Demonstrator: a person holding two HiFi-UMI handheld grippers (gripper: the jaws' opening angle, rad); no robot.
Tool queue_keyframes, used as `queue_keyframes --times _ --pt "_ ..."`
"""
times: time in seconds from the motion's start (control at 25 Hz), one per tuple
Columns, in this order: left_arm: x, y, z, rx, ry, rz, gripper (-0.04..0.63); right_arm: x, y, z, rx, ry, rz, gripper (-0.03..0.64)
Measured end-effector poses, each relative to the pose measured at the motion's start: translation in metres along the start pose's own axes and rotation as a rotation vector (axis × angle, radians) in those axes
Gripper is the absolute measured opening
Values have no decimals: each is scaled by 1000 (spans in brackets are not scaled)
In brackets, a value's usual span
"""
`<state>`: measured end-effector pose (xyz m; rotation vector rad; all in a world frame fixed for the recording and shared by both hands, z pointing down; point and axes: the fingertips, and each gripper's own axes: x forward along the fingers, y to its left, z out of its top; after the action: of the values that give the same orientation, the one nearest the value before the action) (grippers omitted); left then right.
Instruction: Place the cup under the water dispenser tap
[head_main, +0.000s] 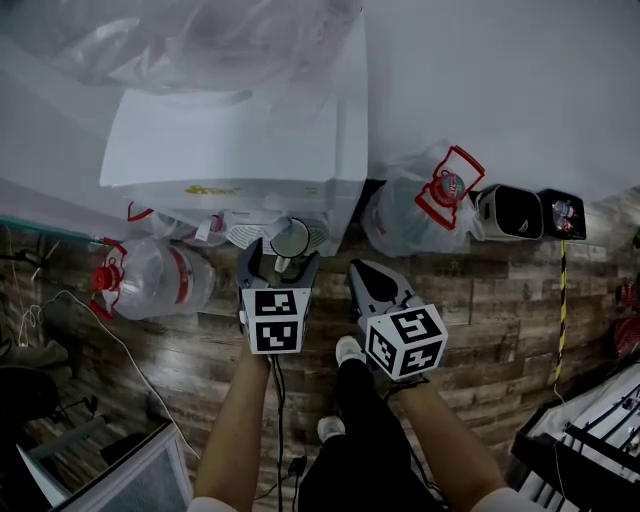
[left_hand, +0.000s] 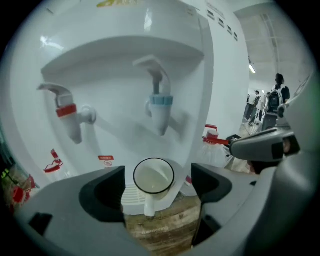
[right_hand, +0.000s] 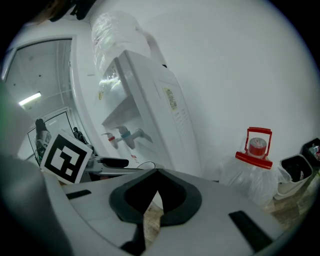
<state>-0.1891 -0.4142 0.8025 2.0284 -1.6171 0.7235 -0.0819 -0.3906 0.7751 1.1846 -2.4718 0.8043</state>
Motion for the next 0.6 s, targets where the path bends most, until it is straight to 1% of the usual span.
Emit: queue_keyframes --times 0.12,0.28,0.44,0.6 --pt "-34 -1 4 -33 -9 -5 445 -19 15 10 -5 -7 1 21" --pt "-87 -3 11 -50 -13 -4 445 -51 40 20 -12 -11 -1 21" --pt "-146 -12 21 -47 -38 -7 443 -91 67 37 -19 -35 -9 20" --pt "-208 -21 37 -32 -89 -1 440 -138 97 56 -31 -72 -19 20"
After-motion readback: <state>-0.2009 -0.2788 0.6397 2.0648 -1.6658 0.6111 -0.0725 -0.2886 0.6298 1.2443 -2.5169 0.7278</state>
